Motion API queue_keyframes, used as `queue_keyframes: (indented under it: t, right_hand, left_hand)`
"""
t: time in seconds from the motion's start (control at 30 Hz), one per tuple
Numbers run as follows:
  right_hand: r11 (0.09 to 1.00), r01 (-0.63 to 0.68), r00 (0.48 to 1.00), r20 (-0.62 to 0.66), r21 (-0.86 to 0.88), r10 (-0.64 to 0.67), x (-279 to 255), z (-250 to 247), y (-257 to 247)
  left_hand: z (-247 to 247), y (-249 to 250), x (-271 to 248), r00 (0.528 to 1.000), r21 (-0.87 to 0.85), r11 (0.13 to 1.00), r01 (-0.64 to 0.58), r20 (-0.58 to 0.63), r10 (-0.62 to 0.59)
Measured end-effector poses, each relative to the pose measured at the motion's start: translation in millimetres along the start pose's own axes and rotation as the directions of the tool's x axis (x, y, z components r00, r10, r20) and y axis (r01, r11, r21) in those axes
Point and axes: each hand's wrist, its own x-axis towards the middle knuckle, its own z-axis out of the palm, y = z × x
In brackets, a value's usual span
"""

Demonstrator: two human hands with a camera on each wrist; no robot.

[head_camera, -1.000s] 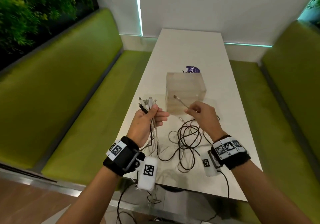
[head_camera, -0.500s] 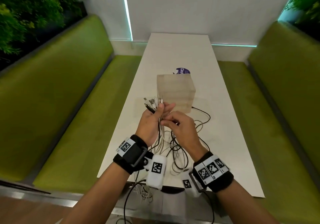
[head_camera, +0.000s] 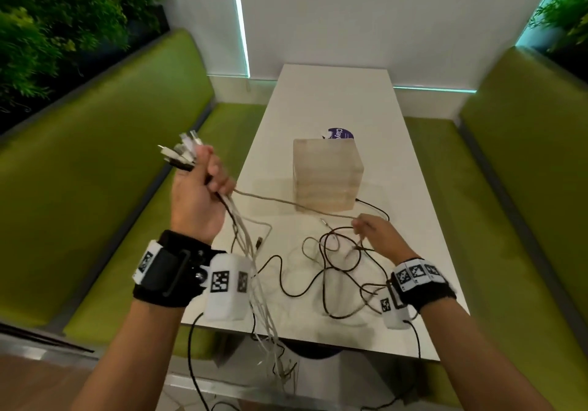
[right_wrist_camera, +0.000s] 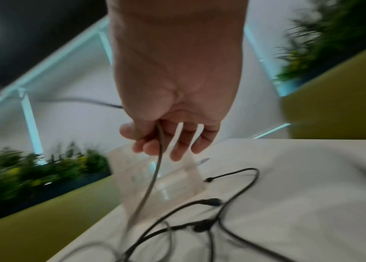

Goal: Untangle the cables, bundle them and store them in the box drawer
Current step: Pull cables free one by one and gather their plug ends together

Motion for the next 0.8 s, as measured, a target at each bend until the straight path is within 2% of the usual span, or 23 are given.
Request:
queue_keyframes:
  t: [0.1,0.2,0.27,0.33,0.4,0.47,0.57,0.7,0.8]
  right_hand:
    - [0.989,-0.045,0.998,-0.042,0.139,0.052,-0.5,-13.6,1.0]
    - [0.963,-0.061,0.993,-0.078,0.263,0.084,1.6,-17.8,-19.3]
    - [0.973,-0.051,0.995,-0.074,0.223,0.069,0.8,-16.5,-42.6]
    - [0.986,0.023,0.997,-0.074,0.166,-0.011,-2.5,-14.4,-68.3]
    - [0.988,0.117,0.992,-0.056,0.100,-0.112,-5.9,-11.0,-90.7]
    - [0.977,0.212,0.977,0.024,0.034,-0.213,-9.7,-6.5,-104.8]
    - [0.945,0.319,0.940,0.155,-0.076,-0.305,-16.2,-4.4,-113.4]
    - [0.917,0.334,0.926,0.255,-0.216,-0.278,-18.0,-11.4,-117.6]
    - [0.903,0.349,0.906,0.335,-0.252,-0.257,-15.5,-19.7,-122.5]
  left_hand:
    - [-13.2,8.6,5.2,0.999,0.028,0.999,-0.031,-0.023,0.032]
    - [-17.1,-18.7,5.8,0.996,0.167,0.985,0.049,-0.076,-0.037]
    - [-15.4,-47.2,1.5,0.992,0.265,0.956,0.124,-0.065,-0.110]
    - [-11.0,-76.7,-6.5,0.983,0.395,0.902,0.173,-0.014,-0.182]
    - [-4.5,-100.3,-16.2,0.967,0.527,0.829,0.185,0.050,-0.248]
    - [2.8,-113.5,-22.5,0.955,0.614,0.775,0.150,0.115,-0.275]
    - [9.5,-119.2,-23.1,0.949,0.625,0.771,0.122,0.155,-0.276]
    - [8.4,-117.9,-22.5,0.942,0.579,0.799,0.163,0.151,-0.301]
    - [6.3,-117.4,-21.5,0.944,0.578,0.804,0.140,0.168,-0.285]
